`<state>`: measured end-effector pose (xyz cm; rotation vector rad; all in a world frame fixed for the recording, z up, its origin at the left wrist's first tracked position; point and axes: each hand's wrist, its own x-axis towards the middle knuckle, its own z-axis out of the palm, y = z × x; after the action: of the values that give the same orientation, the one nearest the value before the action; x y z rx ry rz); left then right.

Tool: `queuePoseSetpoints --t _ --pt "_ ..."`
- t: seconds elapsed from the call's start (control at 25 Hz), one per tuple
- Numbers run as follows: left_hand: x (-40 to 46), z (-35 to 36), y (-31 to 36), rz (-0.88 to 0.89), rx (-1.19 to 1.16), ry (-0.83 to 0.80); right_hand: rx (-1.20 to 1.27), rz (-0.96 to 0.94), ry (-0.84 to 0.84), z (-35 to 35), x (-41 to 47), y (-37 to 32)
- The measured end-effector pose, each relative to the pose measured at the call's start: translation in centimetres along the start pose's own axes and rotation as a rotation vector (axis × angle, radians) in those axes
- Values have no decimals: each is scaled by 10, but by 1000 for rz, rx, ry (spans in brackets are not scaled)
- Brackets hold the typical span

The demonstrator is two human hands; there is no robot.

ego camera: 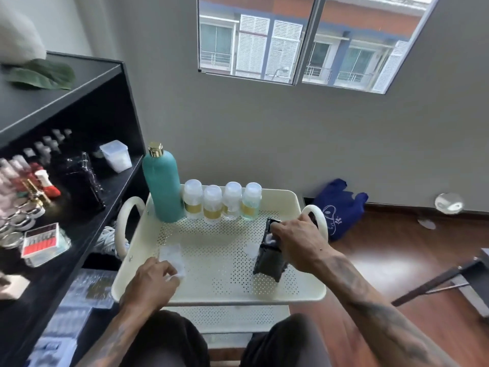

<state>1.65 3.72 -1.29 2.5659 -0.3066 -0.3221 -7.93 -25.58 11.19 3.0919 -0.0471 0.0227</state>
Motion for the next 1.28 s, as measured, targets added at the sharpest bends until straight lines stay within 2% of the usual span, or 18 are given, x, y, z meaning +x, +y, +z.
queuePoseSetpoints --t 0.12,0.16,0.2,0.32,0.36,0.4,0.44,0.52,0.56,0.64,0.8,0.92,1.04,1.2,1.28 --pt "-3 0 3 32 -44 61 -29 29 -188 3 8 5" --pt "-4 1 4 44 -67 97 -26 33 -205 2 7 7" --pt "-6 1 4 54 -82 137 5 21 -168 2 5 9" --pt "-11 3 3 88 -104 228 268 14 239 4 -10 18" --pt "-12 3 3 95 -120 245 385 39 313 6 -16 23" --pt "-12 2 2 101 -136 256 490 73 300 8 -22 28" --pt "-12 2 2 111 -150 266 579 111 213 11 -26 33" --pt "-11 2 2 150 -155 271 641 146 -10 20 -31 36" --pt "-10 2 2 165 -162 255 634 138 -55 26 -32 36" --pt "-7 -2 2 141 -242 206 643 150 10 35 -31 32" --pt "1 -19 1 -61 -576 96 680 196 92 42 -28 26" --pt "0 -29 11 -61 -701 77 742 219 98 41 -28 25" --pt "3 -37 30 -39 -764 111 788 230 103 39 -29 27" --pt "15 -39 45 -16 -584 137 816 221 101 40 -29 28" --pt "17 -37 45 -36 -605 131 834 218 102 41 -30 29"
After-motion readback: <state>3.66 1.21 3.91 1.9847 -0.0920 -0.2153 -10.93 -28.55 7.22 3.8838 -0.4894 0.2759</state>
